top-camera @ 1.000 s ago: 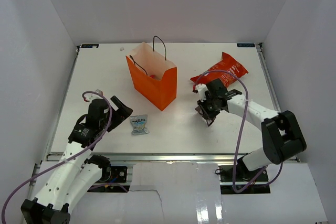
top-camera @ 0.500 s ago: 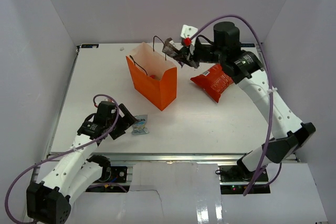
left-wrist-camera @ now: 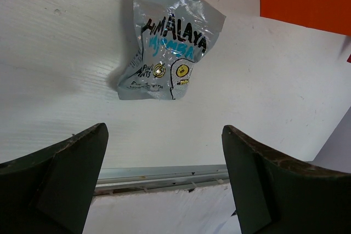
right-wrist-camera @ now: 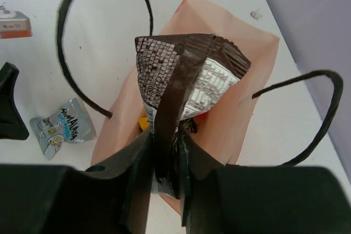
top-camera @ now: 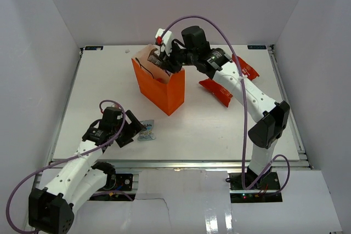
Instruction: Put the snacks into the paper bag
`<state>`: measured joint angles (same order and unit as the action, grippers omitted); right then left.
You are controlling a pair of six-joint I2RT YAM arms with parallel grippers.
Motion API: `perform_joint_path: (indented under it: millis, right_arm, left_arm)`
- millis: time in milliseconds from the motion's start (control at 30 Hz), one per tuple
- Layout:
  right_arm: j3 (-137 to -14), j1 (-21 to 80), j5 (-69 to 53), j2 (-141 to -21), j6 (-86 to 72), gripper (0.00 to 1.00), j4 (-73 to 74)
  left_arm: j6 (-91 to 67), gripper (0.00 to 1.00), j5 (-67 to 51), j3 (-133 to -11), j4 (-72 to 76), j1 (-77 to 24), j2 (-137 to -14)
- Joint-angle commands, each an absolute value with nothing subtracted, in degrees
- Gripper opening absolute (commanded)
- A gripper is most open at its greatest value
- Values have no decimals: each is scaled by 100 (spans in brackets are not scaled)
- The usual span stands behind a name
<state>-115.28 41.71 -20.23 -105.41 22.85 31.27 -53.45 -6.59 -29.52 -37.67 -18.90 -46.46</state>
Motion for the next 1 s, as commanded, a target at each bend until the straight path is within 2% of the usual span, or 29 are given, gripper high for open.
perform_joint_path:
  millis: [0,100,233,333,367,500,600,800,967]
  right_arm:
    - [-11278,4175,-1652,-10283,2048,33,2558]
    - [-11127,4175,-1608,-10283,2021,48,2636]
    - [-10960,4175,-1758,-10073,2030,57,2760]
    - [-10986,4140,-1915,-9810,2021,58,2829]
    - [-11004,4105,-2012,-9730,2039,62,2891]
    - [-10645,3701,-2749,-9221,2345,63,3199]
    - [-9828,3062,-3591,-8581,2531,64,3305]
    - [-7985,1962,-4331,-7867,2549,65,3296]
    - [-6822,1644,-4421,-7181,2795,65,3305]
  left_arm:
    - [-5396,95,-747,-2918,-3665,-1907,-4605]
    - [-5396,95,-765,-2927,-3648,-1907,-4745]
    - [-5370,94,-738,-2944,-3604,-1907,-4957]
    - [-5309,90,-651,-3006,-3525,-1907,-5184]
    - [-5274,88,-624,-3075,-3498,-1907,-5273]
    - [-5028,84,-484,-3287,-3375,-1907,-5914]
    - [-4809,82,-369,-3436,-3226,-1907,-6441]
    - [-4351,76,-440,-3700,-2865,-1907,-7258]
    - [-4070,71,-413,-3823,-2742,-1907,-7497]
